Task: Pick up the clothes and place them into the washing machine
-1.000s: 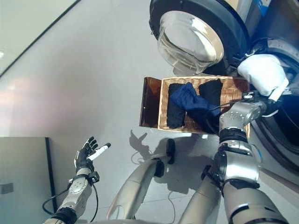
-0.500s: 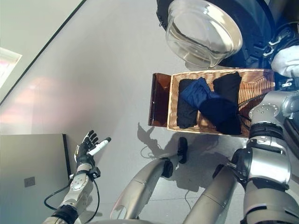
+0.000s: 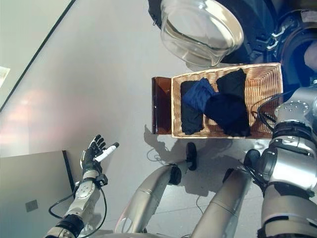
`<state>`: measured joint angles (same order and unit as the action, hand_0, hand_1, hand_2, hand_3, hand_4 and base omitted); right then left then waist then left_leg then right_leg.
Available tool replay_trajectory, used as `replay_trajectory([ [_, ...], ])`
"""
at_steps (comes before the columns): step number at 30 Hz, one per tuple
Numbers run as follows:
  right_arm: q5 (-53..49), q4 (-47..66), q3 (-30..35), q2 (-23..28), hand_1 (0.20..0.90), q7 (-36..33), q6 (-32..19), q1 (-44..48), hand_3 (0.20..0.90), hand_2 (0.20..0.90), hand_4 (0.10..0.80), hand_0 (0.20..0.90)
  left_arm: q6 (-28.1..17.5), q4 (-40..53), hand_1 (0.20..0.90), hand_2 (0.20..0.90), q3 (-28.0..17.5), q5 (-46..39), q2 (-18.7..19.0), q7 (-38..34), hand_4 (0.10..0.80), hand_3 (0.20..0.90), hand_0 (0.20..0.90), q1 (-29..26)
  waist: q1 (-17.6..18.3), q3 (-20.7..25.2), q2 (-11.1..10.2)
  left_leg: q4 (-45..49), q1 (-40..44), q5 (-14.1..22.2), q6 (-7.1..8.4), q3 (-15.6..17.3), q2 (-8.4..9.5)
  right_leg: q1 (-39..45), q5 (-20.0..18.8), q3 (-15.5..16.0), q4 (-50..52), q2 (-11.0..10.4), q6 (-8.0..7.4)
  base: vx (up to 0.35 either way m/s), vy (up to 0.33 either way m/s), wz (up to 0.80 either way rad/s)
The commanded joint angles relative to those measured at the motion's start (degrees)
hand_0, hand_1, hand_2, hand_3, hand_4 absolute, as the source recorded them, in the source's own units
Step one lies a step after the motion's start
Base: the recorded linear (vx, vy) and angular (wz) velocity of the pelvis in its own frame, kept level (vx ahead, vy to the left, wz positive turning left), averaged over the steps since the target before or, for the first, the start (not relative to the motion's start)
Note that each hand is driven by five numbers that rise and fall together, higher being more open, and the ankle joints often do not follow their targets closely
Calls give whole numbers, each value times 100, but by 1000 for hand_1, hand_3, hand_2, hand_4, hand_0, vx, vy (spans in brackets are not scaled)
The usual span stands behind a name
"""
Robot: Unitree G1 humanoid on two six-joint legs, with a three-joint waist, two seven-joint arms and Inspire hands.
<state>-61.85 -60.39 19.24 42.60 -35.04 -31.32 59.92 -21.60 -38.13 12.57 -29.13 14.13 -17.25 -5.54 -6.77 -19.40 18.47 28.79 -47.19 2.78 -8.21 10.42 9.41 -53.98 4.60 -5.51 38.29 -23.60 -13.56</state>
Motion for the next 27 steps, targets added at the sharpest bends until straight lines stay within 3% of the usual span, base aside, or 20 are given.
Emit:
replay_trajectory([
  [1, 593, 953, -557, 881, 200, 138, -683, 189, 200, 200, 300, 200, -412, 23, 900, 900, -272, -68, 329, -190, 800, 900, 900, 263, -18, 484, 310, -41, 52, 433, 1039, -515, -247, 362, 418, 146, 2, 249, 588, -116, 18, 0],
  [3, 691, 951, -590, 1014, 200, 104, -644, 222, 200, 200, 300, 200, -412, 20, 900, 900, -325, -38, 364, -177, 800, 900, 900, 363, -79, 509, 336, -158, 0, 279, 1022, -515, -259, 286, 326, 213, -59, 244, 625, -56, 0, 0],
  [5, 768, 968, -653, 1118, 200, 83, -641, 295, 200, 200, 300, 200, -410, 6, 900, 900, -368, -35, 373, -171, 800, 900, 900, 417, -136, 570, 330, -123, 32, 408, 1055, -563, -260, 297, 474, 182, -13, 261, 607, 99, -54, 0],
  [19, 1178, 568, -1626, 1929, 200, 146, -226, 1085, 200, 200, 300, 200, -434, 22, 900, 900, -452, -51, 542, -67, 800, 900, 900, 408, -182, 692, 165, -167, -9, 434, 1076, -580, -413, 190, 459, 206, -58, 338, 607, 32, -23, -1],
  [21, 1155, 507, -1723, 1955, 428, 187, -205, 1175, 428, 428, 463, 428, -445, 31, 900, 900, -442, -81, 539, -49, 800, 900, 900, 416, -195, 704, 158, -197, 5, 429, 1081, -573, -430, 197, 451, 207, -102, 350, 606, 38, -15, -1],
  [22, 1160, 441, -1743, 1954, 900, 178, -174, 1181, 900, 900, 800, 900, -436, 28, 900, 900, -441, -88, 533, -38, 800, 900, 900, 422, -197, 703, 160, -210, 13, 424, 1083, -572, -436, 211, 446, 214, -119, 356, 612, 0, 0, 0],
  [27, 1167, 370, -1732, 1862, 900, 197, -134, 1077, 900, 900, 800, 900, -439, -29, 900, 900, -444, -111, 514, -75, 800, 900, 900, 399, -172, 697, 123, -261, 50, 419, 1083, -581, -457, 243, 449, 234, -152, 406, 638, 29, -16, -3],
])
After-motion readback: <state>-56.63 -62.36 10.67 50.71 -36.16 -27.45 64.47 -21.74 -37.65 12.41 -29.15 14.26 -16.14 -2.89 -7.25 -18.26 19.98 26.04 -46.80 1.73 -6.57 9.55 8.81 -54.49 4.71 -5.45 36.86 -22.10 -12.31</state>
